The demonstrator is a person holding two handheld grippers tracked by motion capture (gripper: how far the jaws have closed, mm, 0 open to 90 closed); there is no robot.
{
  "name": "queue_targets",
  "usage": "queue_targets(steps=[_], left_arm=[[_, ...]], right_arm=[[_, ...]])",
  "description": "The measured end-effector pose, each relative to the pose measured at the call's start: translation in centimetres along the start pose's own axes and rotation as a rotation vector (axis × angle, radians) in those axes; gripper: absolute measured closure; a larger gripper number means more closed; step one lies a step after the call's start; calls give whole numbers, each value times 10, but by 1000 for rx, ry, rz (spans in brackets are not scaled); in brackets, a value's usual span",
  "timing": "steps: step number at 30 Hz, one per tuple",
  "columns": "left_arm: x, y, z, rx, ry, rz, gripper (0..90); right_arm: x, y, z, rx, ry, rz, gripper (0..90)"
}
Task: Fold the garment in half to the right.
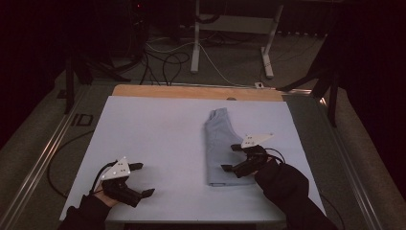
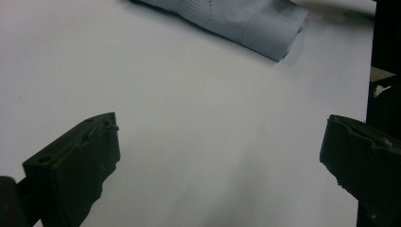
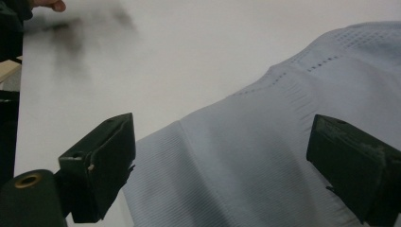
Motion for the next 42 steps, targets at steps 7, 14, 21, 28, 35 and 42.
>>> queue_targets(steps=[7, 14, 21, 28, 35, 42], left_arm=[[0, 0, -1, -1, 0, 0, 7], [1, 1, 0, -4, 2, -1, 7], [1, 0, 1, -5, 0, 0, 6], [2, -1, 1, 6, 10, 2, 7], [2, -1, 1, 6, 9, 7, 6], [2, 0, 1, 1, 7, 8, 7]], right_arm=[[5, 2, 2, 3, 4, -20, 89], [19, 4, 5, -16, 22, -53, 89], [35, 7, 0, -28, 35, -113, 89], [45, 7, -13, -53, 59, -144, 89], [53, 8, -33, -90, 77, -166, 90], [56, 7, -51, -100, 71, -175, 90]])
Point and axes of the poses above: each handheld gripper's, and its own axes: x roughly backward along the jaws, z roughly out of its top, y roughly to its right, the point moved 1 cm from there along -x, roughly forward along the jaws, and after that the axes turned 10 degrees about z, right-handed, at the moved point
